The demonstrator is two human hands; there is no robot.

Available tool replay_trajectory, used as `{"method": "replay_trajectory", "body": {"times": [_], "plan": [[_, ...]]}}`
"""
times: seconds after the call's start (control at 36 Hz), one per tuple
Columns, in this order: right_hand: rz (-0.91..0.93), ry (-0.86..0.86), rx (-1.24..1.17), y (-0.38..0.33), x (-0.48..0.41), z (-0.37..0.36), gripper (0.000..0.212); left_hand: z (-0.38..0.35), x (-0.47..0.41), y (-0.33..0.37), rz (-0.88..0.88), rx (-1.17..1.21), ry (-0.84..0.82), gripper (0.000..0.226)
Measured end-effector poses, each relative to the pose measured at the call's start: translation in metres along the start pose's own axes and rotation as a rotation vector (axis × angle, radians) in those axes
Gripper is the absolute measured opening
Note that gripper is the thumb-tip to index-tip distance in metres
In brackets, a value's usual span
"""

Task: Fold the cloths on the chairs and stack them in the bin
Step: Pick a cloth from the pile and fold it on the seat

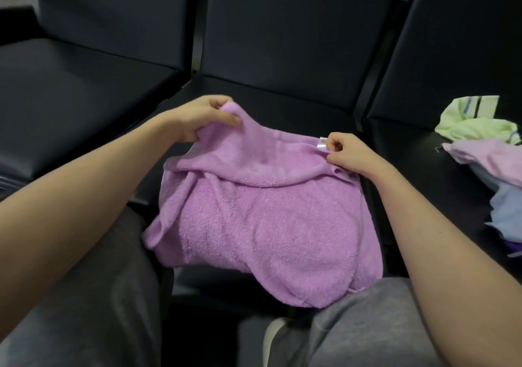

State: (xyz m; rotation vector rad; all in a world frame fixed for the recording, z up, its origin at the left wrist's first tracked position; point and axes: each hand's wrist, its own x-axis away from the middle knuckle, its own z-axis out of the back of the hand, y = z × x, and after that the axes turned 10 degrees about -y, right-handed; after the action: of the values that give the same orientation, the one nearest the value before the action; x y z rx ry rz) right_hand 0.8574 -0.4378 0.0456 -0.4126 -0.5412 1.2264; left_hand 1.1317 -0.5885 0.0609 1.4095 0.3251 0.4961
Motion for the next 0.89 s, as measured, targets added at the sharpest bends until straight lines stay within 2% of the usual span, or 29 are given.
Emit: {"method": "replay_trajectory", "body": {"times": [0.06, 0.08, 0.14, 0.19, 0.22, 0.28, 0.33, 0.39, 0.5, 0.58, 0.69, 0.78, 0.83, 0.89], "plan": [[0.034, 0.07, 0.001, -0.001, 0.0, 0.0, 0.029, 0.005, 0.001, 0.005, -0.016, 0.044, 0.019, 0.026], [0.033, 0.105, 0.014, -0.001, -0.001, 0.001, 0.03, 0.007, 0.001, 0.005, 0.012, -0.029, 0.028, 0.03], [-0.002, 0.151, 0.052, 0.003, -0.003, 0.003, 0.03, 0.011, 0.004, 0.004, 0.14, -0.339, 0.037, 0.034], [-0.057, 0.144, 0.095, 0.007, -0.004, 0.005, 0.03, 0.014, 0.008, 0.0, 0.3, -0.649, -0.013, 0.023], [-0.084, 0.13, 0.128, 0.009, -0.004, 0.004, 0.029, 0.015, 0.01, -0.001, 0.364, -0.715, -0.046, 0.021], [-0.131, 0.126, 0.18, 0.012, -0.005, 0.003, 0.026, 0.018, 0.014, 0.001, 0.425, -0.664, -0.081, 0.026], [-0.16, 0.177, 0.184, 0.015, -0.007, 0.002, 0.023, 0.02, 0.017, 0.007, 0.43, -0.472, -0.092, 0.033], [-0.168, 0.249, 0.163, 0.015, -0.008, 0.003, 0.023, 0.023, 0.019, 0.011, 0.44, -0.378, -0.083, 0.037], [-0.163, 0.342, 0.06, 0.013, -0.006, 0.007, 0.02, 0.034, 0.019, 0.0, 0.401, -0.48, 0.064, 0.036], [-0.147, 0.368, 0.001, 0.011, -0.002, 0.01, 0.008, 0.038, 0.019, -0.006, 0.35, -0.517, 0.163, 0.023], [-0.121, 0.322, -0.1, 0.009, 0.003, 0.01, 0.023, 0.034, 0.017, -0.009, 0.364, -0.619, 0.193, 0.012], [-0.149, 0.315, -0.083, 0.01, 0.003, 0.009, 0.022, 0.031, 0.013, -0.012, 0.348, -0.733, 0.217, 0.013], [-0.163, 0.328, -0.054, 0.011, 0.003, 0.011, 0.02, 0.03, 0.01, -0.013, 0.306, -0.792, 0.253, 0.02], [-0.189, 0.292, -0.01, 0.011, 0.003, 0.013, 0.028, 0.027, 0.008, -0.012, 0.297, -0.82, 0.261, 0.031]]}}
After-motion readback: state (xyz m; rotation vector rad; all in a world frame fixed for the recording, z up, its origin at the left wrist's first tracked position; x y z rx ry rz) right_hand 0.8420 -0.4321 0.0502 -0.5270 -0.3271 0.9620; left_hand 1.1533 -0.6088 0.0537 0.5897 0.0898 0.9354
